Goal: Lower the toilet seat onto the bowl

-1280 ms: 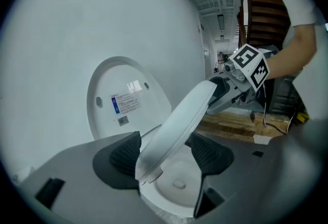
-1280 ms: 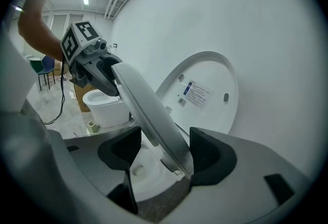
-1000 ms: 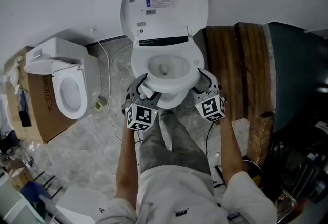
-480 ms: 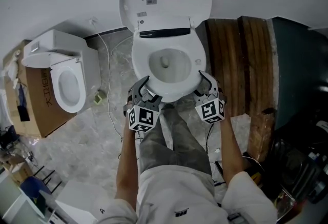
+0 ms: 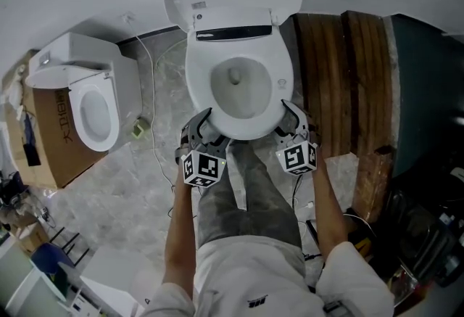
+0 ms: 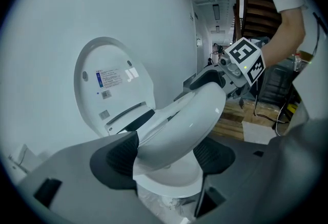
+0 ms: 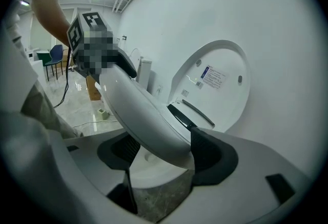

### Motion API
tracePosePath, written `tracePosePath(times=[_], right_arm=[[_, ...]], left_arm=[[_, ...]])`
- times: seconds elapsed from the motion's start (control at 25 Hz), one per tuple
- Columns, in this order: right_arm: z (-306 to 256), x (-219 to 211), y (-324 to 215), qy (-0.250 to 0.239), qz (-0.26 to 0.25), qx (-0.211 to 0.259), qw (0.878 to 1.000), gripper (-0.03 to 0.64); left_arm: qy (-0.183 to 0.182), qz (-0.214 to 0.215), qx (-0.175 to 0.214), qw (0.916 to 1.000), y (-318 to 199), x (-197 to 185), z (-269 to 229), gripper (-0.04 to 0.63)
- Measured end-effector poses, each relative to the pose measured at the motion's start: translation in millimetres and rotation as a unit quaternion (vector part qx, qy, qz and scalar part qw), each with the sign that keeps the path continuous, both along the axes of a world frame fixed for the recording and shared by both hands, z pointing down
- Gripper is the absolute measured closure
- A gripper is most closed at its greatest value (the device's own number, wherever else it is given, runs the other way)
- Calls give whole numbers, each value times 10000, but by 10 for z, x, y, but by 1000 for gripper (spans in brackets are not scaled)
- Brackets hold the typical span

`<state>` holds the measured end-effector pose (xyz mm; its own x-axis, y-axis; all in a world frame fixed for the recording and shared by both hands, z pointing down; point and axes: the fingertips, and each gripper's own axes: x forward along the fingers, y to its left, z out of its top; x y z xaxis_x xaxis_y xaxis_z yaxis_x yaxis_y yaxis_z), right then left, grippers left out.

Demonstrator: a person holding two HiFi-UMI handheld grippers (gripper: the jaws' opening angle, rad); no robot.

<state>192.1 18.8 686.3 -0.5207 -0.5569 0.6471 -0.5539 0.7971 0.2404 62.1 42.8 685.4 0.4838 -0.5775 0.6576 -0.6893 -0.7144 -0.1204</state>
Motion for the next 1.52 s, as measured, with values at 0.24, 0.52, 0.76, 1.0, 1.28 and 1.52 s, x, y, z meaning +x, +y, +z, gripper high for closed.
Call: tracePosePath(times=[0.24, 0.52, 0.76, 1.0, 1.28, 1.52], right_arm=[[141, 17, 140, -18, -143, -142, 9998, 314], [304, 39, 256, 72, -369, -124, 9992, 310], [453, 36, 373, 225, -400, -84, 9989, 308], [703, 78, 486, 345, -446, 127, 9983, 307], [978, 76, 624, 538, -559, 228, 9967, 298], [1229, 86, 723, 708, -700, 248, 9947, 283]], left_arm=[[-264, 105, -63, 9996, 133, 19, 176, 247], [-492, 179, -103, 9986, 241, 22, 336, 244], [-609, 208, -25, 9979, 361, 28, 508, 241], [-717, 260, 173, 9969, 476, 63, 751, 236], [-722, 442, 220, 9962, 628, 73, 1017, 218], [-769, 603, 197, 9950, 732, 83, 1252, 201]])
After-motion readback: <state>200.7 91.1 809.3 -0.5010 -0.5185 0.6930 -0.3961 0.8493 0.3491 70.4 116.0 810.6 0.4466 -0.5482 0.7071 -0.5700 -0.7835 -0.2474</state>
